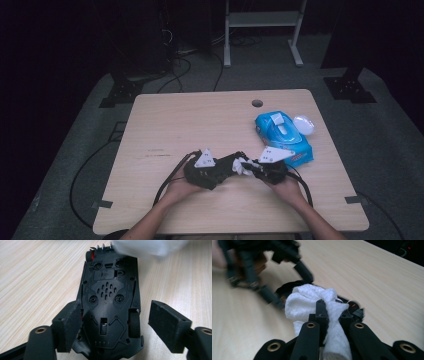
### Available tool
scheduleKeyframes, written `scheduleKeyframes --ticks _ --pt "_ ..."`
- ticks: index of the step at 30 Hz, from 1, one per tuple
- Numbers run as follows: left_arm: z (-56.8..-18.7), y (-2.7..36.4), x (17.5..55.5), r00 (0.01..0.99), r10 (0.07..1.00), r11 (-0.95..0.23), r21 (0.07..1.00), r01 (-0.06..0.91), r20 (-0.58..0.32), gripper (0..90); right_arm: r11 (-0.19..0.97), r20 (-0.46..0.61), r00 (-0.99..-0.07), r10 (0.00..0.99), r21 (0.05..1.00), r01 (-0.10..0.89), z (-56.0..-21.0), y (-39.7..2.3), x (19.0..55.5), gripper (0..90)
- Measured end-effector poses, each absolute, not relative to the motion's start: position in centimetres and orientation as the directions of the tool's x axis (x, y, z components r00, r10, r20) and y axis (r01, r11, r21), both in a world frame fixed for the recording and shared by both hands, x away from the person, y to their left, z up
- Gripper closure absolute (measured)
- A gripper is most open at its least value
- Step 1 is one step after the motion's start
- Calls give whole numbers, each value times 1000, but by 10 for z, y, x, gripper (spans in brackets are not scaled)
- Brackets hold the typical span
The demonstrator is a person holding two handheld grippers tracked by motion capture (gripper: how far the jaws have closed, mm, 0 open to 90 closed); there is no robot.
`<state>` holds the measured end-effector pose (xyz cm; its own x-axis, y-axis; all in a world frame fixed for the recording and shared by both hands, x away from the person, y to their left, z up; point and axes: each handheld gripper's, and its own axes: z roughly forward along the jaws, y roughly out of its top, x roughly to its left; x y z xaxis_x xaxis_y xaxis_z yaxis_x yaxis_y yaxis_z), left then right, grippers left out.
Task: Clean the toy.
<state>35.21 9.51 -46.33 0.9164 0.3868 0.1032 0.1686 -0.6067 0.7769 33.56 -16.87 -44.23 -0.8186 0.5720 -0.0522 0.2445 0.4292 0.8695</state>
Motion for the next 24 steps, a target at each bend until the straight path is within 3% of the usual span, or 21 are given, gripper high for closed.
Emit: scheduleKeyframes --ticks 7,15,24 --pt "-459 106 356 909 407 -577 796 183 86 179 434 14 -790 612 830 351 -457 -165 353 828" --pt "-465 110 363 906 421 -582 780 229 48 120 426 28 -787 616 829 363 -458 -167 355 827" --pt "-472 104 368 905 421 -614 754 236 60 116 411 54 -790 610 831 374 -460 -170 357 826"
